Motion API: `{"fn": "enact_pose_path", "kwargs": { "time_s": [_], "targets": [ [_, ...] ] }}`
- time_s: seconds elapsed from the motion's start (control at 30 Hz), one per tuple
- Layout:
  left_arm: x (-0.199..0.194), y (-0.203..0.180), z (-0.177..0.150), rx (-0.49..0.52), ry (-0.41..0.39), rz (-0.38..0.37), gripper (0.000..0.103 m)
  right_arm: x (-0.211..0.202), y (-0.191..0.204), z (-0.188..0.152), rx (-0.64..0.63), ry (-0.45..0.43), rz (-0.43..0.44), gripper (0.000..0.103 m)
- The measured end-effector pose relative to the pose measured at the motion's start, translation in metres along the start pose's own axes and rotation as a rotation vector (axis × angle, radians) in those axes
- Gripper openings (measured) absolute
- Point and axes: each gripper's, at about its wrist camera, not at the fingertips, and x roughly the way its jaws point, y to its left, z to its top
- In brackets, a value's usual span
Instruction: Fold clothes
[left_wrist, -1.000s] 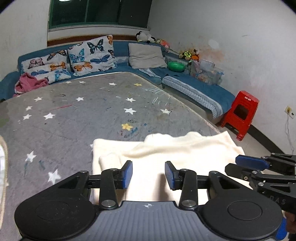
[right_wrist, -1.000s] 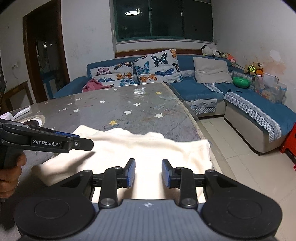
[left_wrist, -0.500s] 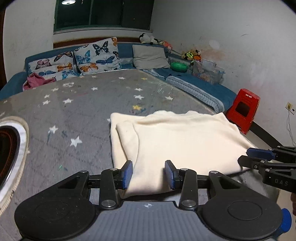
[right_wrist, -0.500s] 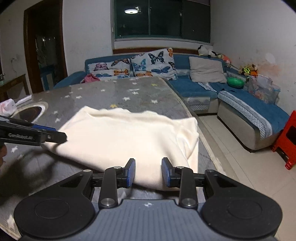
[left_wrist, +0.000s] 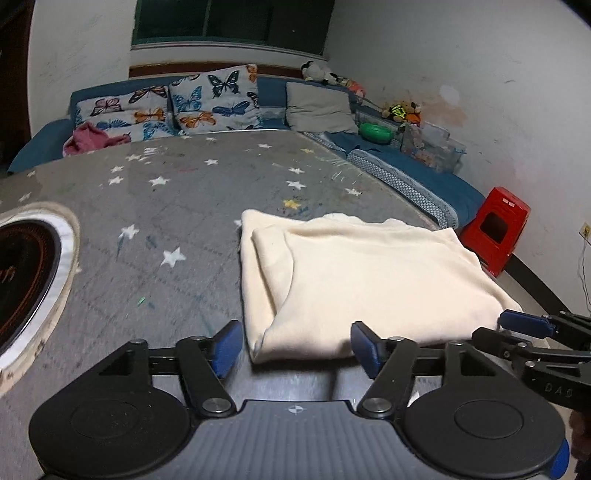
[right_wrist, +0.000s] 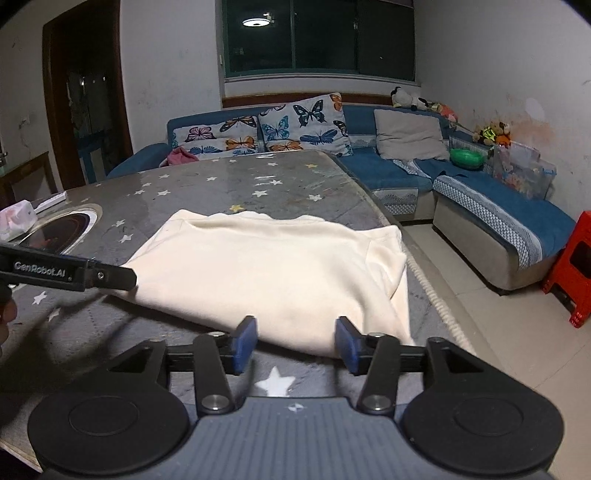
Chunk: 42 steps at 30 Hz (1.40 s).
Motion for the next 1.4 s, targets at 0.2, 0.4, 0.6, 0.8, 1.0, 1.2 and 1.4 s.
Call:
{"fn": "enact_pose_path", "kwargs": {
  "time_s": [0.2, 0.4, 0.6, 0.8, 1.0, 1.2, 1.4],
  "targets": [
    [-0.014, 0.001, -0.009, -0.025, 0.006, 0.013, 0.087, -0.008, 0.007, -0.003, 0.043, -0.013, -0.002, 0.063],
    [-0.028, 0.000, -0.015, -0.032, -0.002, 0.017, 0.100, -0.017, 0.013, -0.006, 0.057, -0.022, -0.010, 0.073],
    [-0.040, -0.001, -0.021, -0.026, -0.013, 0.014, 0.103, -0.025, 0.021, -0.008, 0.058, -0.034, -0.017, 0.084],
    [-0.047, 0.000, -0.030, -0.032, 0.007, 0.020, 0.103, -0.032, 0.027, -0.010, 0.058, -0.042, -0.022, 0.090],
    [-0.054, -0.001, -0.040, -0.024, 0.026, 0.033, 0.103, -0.038, 0.034, -0.015, 0.047, -0.040, -0.031, 0.097],
    [-0.062, -0.004, -0.049, -0.014, 0.043, 0.044, 0.103, -0.044, 0.041, -0.019, 0.042, -0.047, -0.036, 0.100],
    [-0.069, -0.004, -0.056, -0.014, 0.055, 0.051, 0.103, -0.051, 0.049, -0.026, 0.034, -0.051, -0.039, 0.103]
  ]
}}
